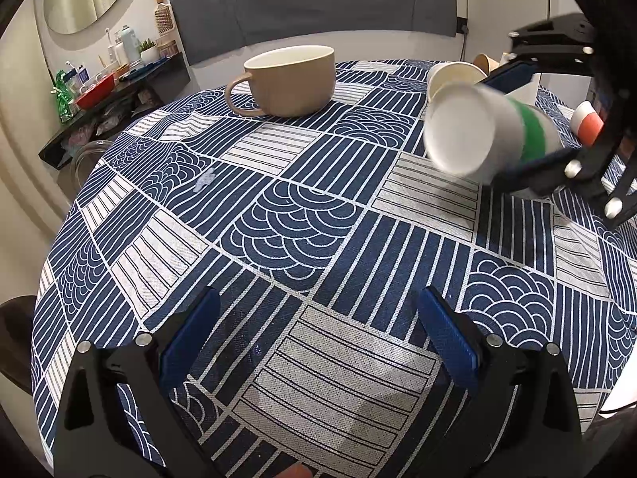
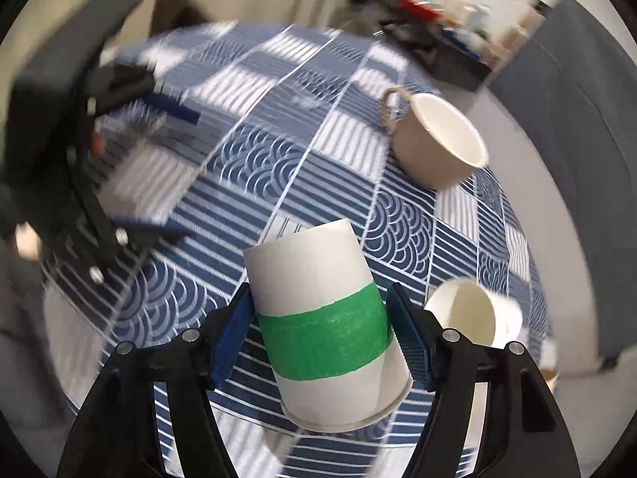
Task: Flip cup upside down
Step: 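Lift the green-banded cup and rotate it so its rim faces the table, then lower the inverted cup onto the tablecloth and open the right gripper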
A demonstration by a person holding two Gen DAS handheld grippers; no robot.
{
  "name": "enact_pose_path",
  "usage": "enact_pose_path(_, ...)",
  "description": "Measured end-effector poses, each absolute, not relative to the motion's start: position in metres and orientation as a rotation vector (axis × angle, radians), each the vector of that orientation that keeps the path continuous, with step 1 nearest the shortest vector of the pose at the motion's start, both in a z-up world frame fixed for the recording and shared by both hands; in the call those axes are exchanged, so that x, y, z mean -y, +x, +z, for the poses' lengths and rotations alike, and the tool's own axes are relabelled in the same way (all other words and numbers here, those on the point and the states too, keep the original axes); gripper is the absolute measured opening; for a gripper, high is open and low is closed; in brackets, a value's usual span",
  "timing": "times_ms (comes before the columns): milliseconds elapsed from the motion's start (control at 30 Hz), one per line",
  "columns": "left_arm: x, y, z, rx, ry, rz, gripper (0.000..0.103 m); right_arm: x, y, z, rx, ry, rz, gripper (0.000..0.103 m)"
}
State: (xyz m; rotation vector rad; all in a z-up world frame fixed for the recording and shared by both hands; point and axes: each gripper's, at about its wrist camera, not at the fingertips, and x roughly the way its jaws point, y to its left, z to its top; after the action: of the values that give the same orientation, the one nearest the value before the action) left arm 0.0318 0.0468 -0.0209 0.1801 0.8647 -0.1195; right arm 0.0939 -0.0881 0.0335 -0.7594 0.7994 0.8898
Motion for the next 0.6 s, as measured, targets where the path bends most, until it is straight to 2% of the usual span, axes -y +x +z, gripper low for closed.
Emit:
enact_pose_path(267,-0.044,0.029,-0.022,-0.864,0.197,-0.118,0.097,0.131,0.088,0.042,-0.76,-0.329,0.768,0.064)
enact_pose_path(600,-0.039,0.025,-0.02,-0.844,0.231,-0.116,0.097,0.158,0.088,0.025,-0.763,-0.126,0.623,0.064)
